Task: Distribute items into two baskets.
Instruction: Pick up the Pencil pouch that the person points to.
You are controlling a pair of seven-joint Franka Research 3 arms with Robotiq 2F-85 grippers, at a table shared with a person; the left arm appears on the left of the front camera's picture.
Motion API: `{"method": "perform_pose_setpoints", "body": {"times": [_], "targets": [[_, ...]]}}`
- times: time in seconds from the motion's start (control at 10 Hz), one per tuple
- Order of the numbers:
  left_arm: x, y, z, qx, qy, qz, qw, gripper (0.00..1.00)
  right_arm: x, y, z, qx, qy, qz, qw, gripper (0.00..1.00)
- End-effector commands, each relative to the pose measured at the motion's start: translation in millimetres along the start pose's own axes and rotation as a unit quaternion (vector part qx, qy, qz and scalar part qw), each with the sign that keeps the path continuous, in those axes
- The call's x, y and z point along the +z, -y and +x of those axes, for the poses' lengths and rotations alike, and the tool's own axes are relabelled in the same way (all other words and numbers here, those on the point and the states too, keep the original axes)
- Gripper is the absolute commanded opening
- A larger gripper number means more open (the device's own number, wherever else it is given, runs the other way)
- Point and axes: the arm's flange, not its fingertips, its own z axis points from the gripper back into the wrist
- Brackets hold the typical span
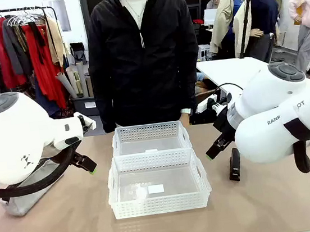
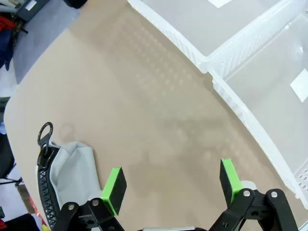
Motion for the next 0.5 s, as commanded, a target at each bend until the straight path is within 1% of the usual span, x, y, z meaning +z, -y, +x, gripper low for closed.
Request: {"method": "perform_pose_setpoints", "body": {"times": [0.0, 0.4], "targets": [[0.1, 0.0, 0.1, 0.0, 0.0, 0.0, 1.0, 1.0, 0.0, 0.0, 0.0, 0.0, 0.0, 0.0, 1.0, 1.0], [0.1, 0.0, 0.1, 0.0, 0.0, 0.0, 1.0, 1.0, 0.0, 0.0, 0.0, 0.0, 0.0, 0.0, 1.0, 1.0]]}}
